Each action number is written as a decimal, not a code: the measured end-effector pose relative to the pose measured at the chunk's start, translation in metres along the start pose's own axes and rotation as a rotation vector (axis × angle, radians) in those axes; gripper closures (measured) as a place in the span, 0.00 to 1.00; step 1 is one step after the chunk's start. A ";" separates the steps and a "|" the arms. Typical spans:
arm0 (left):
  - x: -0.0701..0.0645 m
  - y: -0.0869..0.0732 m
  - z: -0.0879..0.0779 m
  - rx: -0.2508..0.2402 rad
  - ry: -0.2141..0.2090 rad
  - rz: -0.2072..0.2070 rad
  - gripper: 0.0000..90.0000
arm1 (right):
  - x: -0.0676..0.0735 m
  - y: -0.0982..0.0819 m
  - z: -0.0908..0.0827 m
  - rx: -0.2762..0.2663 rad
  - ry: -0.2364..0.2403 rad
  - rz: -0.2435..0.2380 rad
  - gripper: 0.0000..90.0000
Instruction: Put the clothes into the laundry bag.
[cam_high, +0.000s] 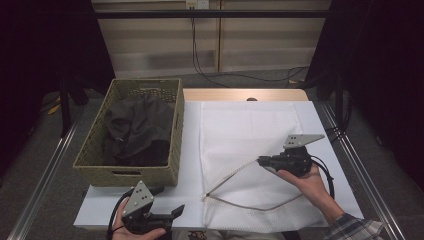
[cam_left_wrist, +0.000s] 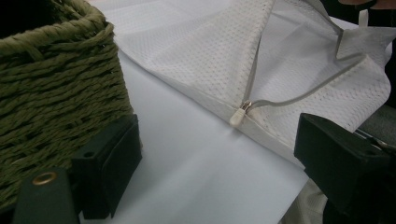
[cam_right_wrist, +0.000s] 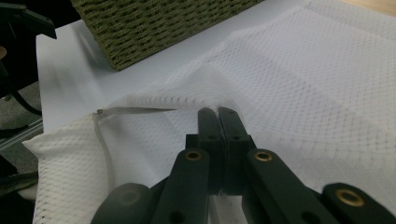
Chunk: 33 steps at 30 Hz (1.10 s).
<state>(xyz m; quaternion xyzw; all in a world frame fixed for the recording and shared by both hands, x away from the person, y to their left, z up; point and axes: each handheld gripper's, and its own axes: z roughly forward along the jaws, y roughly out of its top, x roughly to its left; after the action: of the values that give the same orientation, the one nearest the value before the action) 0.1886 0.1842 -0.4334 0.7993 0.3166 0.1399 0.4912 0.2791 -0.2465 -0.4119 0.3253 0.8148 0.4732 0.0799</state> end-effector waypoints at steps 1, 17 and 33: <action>0.001 0.000 0.000 -0.003 0.001 0.003 0.16 | 0.000 0.002 0.000 -0.004 0.003 -0.003 0.99; 0.006 0.007 -0.004 0.036 -0.020 -0.020 0.19 | -0.003 0.028 -0.001 -0.084 0.018 -0.020 0.99; 0.052 0.072 -0.024 0.022 -0.005 0.016 0.17 | -0.002 0.022 -0.001 -0.067 0.019 -0.017 0.99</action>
<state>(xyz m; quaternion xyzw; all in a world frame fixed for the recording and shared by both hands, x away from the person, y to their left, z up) 0.2424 0.2116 -0.3635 0.8076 0.3104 0.1382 0.4820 0.2902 -0.2410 -0.3941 0.3109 0.8019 0.5028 0.0870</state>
